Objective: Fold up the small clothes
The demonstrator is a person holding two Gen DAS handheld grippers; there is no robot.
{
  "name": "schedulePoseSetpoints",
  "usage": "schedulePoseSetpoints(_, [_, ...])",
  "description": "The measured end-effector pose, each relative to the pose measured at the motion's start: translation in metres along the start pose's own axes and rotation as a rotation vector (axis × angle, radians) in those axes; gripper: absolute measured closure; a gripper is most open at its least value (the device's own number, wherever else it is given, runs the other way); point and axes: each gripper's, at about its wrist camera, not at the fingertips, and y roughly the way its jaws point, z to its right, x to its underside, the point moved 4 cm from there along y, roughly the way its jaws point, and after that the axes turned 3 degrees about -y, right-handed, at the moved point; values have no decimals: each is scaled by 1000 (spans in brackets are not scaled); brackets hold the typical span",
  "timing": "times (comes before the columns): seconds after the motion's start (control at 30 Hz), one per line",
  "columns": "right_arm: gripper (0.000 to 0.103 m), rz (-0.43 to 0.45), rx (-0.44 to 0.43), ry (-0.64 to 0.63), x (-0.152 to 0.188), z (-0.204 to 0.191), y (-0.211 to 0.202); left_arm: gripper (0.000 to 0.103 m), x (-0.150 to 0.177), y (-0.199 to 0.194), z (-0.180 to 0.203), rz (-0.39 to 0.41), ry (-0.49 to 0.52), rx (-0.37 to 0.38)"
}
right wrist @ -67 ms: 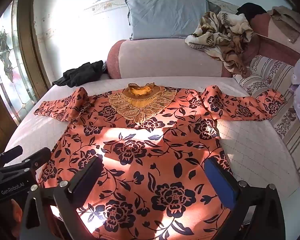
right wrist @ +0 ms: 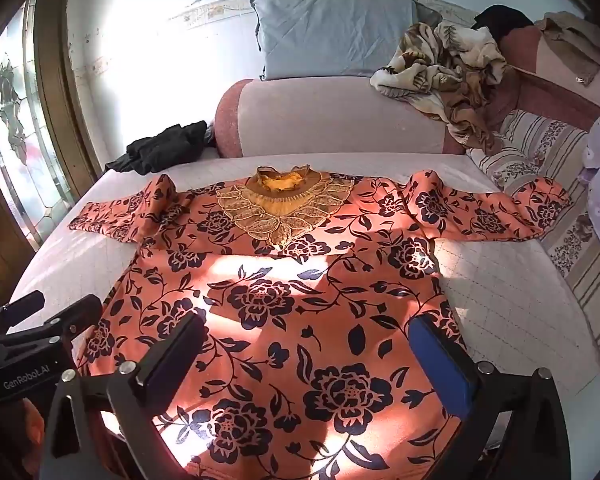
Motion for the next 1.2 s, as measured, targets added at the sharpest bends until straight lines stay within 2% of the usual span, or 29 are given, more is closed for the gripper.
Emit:
schedulePoseSetpoints(0.23, [0,15,-2,-2,-3,0,-4,0,1,-2,-4,-13,-2,7])
schedulePoseSetpoints(0.3, [0,17,-1,-5,-5,10,-1,0,1,-2,-3,-12,0,10])
schedulePoseSetpoints(0.37, [0,24,6,-21,-5,-3,-6,0,1,-2,-3,-15,-5,18])
schedulePoseSetpoints(1.2, [0,30,-5,-18,-13,-7,-2,0,2,5,-5,-30,-7,27])
